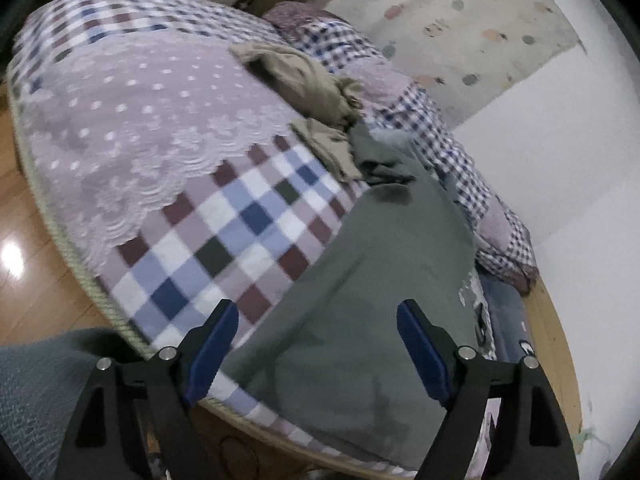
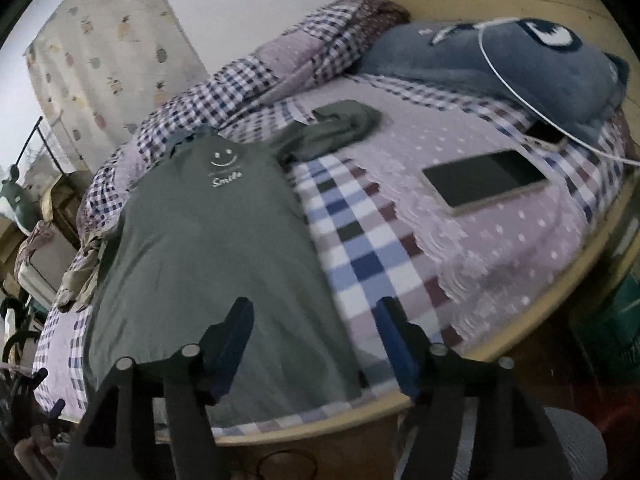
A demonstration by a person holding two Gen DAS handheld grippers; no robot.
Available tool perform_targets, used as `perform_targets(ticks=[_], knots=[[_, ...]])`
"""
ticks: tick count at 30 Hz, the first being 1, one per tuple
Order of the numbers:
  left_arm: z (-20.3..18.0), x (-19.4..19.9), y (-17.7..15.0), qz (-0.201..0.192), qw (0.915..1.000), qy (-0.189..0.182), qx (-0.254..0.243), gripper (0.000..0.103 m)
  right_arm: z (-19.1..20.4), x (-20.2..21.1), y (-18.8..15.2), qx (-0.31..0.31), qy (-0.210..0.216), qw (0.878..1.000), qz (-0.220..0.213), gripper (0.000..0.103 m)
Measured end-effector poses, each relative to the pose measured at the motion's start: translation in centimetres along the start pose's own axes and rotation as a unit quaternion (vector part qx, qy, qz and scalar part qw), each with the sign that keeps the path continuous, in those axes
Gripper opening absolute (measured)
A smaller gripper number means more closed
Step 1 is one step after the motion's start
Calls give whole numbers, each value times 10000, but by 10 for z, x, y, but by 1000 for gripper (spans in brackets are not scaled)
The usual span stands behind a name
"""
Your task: Fold clothes
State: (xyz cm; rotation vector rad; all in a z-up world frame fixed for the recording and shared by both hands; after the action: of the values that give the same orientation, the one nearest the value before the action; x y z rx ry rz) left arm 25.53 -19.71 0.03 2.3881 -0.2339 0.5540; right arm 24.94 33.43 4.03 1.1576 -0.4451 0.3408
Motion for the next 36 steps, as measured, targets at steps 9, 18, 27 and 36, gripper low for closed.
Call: perform_targets(ticks=[9, 18, 27, 36], knots=[[-62, -24, -13, 127, 9946, -577, -848, 89, 18, -21, 4, 178, 180, 9996, -93, 77], [-133, -59, -44, 550, 9768, -1332, -1586, 90, 27, -67, 24, 164, 219, 9996, -6, 78], [-200, -90, -67, 884, 9584, -1834, -2001, 90, 3, -123, 119, -300, 45, 9955, -894, 79], [-357, -141, -103, 1266, 9266, -2792, -2176, 90, -61, -186, 186, -812, -216, 9871, -1366, 79]])
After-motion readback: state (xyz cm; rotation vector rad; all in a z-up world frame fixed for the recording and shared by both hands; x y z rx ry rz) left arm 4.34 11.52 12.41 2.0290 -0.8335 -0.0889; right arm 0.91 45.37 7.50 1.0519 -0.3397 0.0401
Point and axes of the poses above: each gripper's, at about its wrist camera, not at the fingertips, and x roughly against the way its jaws point, z to its left, y to its top, the point moved 4 cm from there along -x, roughly the way its jaws point, and after that the axes turned 12 degrees about -z, right-handed, at the moved point
